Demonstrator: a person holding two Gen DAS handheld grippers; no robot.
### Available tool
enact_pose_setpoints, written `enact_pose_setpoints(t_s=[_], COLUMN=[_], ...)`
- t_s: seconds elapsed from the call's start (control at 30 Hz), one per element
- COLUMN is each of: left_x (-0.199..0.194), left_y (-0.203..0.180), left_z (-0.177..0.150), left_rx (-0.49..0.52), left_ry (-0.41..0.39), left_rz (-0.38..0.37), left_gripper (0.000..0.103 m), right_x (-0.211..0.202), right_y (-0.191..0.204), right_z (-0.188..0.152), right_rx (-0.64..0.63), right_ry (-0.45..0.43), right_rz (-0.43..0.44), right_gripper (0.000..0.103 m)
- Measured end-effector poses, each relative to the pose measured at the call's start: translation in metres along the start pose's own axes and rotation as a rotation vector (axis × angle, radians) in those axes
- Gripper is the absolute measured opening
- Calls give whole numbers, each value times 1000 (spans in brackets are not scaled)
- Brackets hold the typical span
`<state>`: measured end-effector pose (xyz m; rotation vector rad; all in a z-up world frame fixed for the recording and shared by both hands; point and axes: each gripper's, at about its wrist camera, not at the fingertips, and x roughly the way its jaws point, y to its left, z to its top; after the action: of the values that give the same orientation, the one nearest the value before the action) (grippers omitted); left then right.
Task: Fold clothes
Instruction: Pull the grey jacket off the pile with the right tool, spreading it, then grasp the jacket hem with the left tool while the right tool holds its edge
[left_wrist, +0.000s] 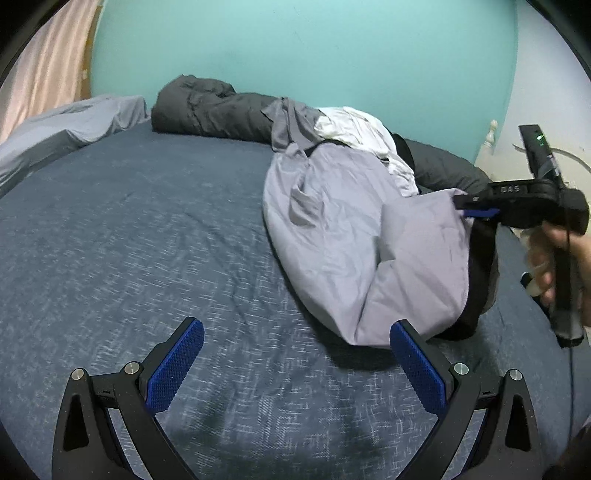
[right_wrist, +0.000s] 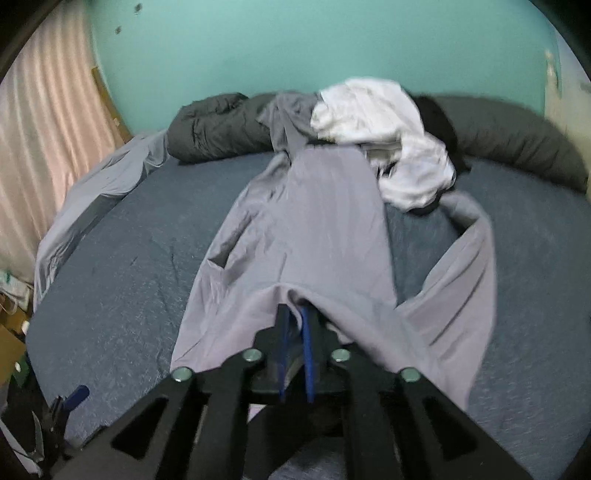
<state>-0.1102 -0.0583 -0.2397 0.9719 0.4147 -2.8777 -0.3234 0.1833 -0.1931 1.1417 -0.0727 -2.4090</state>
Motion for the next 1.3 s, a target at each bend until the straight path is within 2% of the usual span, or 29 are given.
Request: enact_pose_setpoints(t_s=[0.03,0.13,0.2,0.23,0.27,0.57,0.63,0.83,0.9,1.03,1.1,1.17,1.23,1.27,1.3], left_x=[2,5,5,6,7,7,7,8,6,7,7,7,6,6,6], left_y=[-2,-10,-16,-20,-23,-52,-55,-51,-50,-51,-52,-53,-56,-58,-59], left_z=[0,2,2,2,1,-5,-6,-9,-9,-10,-10,-11,-12,-12,-12], left_rx=[-2,-5,-1,4,9,67,77,65,65,75,79,84,88,92,96], left_ry=[6,15,14,15,16,26,29,43,42,49,53,57,60,63,66], left_rz=[-7,-34,-48,-52,-55,-103,-103,-96,-99,-111,-115,-124,-139,-150,-158], left_gripper=[103,103,103,103,103,103,103,103,103,103,103,103,103,103,103], right_x=[4,-8,-25,-33,-40,-107,-109,-88,-76,-63,-57,-52,-49,-47,-45], right_y=[-2,-9,-14,-18,-23,-63,-70,-66,-58,-42,-37,-38,-38,-38,-37], right_z=[-1,-6,-11,-15,-20,-61,-84,-140,-146,-135,-126,-116,-107,-102,-97], right_rx=[10,33,44,55,66,166,174,111,73,27,19,22,30,30,29], right_ry=[4,-61,-108,-122,-137,-251,-212,-64,-42,-43,-46,-50,-56,-56,-57], right_rz=[4,17,23,24,26,27,7,-137,-145,-123,-95,-74,-62,-54,-44], right_gripper=[27,33,45,55,61,63,63,63,63,63,62,43,34,23,19])
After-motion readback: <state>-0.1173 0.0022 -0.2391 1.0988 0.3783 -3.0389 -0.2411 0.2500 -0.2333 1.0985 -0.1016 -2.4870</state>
